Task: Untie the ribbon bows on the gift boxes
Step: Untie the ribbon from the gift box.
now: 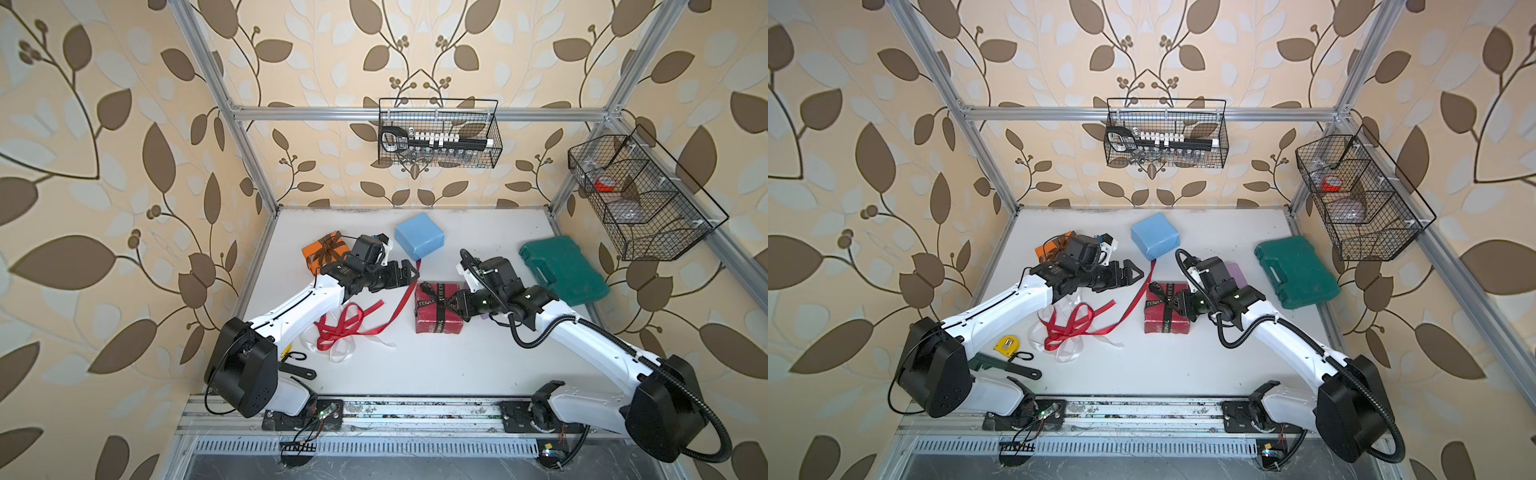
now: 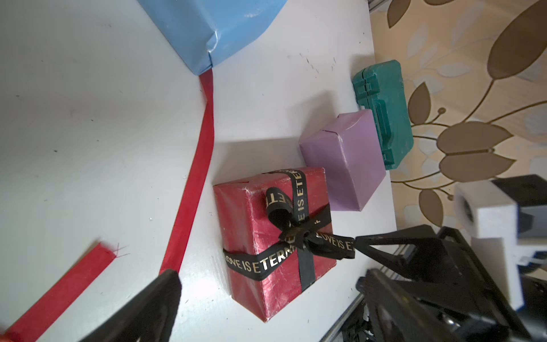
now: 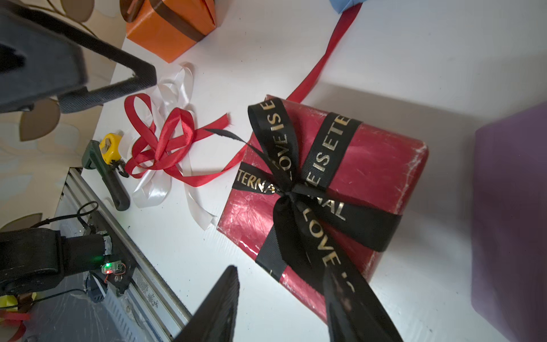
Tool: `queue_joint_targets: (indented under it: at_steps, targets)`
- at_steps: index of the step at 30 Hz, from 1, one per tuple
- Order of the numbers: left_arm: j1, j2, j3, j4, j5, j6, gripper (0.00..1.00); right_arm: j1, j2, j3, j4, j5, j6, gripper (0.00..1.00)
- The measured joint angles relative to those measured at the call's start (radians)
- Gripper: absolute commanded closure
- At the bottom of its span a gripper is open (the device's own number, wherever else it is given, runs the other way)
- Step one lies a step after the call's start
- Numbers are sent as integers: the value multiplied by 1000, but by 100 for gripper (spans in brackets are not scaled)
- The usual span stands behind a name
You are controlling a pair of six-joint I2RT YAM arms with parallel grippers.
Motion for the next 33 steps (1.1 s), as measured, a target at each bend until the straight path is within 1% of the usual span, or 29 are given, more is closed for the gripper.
queue_joint_targets:
  at_steps: [4,6,7,8,10,11,18,22,27,28,32,33]
  targets:
    - [0,3,-13,33,34,-18,10,6,34,1,3,-2,-10,69]
    - [0,18,-19,51,51,-27,12,9,50,2,11,-3,-12,81]
    - [-1,27,-23,59,55,-32,13,10,58,2,16,-3,-14,85]
    - [-2,35,-29,66,59,-38,13,11,67,5,19,-4,-17,88]
    - [-2,50,-37,71,72,-44,14,12,84,12,22,-4,-24,90]
    - [-4,56,-38,72,75,-47,13,12,89,16,22,-4,-26,100]
    - [-44,111,-19,81,82,-75,14,12,89,18,22,2,-37,100]
    - [-80,156,11,86,89,-97,19,12,76,18,18,9,-38,100]
    - [-102,204,38,104,111,-126,38,12,31,18,2,22,-50,93]
    - [-105,212,42,107,117,-131,44,12,24,18,0,24,-53,91]
    - [-106,243,67,117,139,-140,64,12,20,18,-8,31,-57,91]
    - [-106,248,71,119,143,-143,66,12,19,18,-9,31,-58,91]
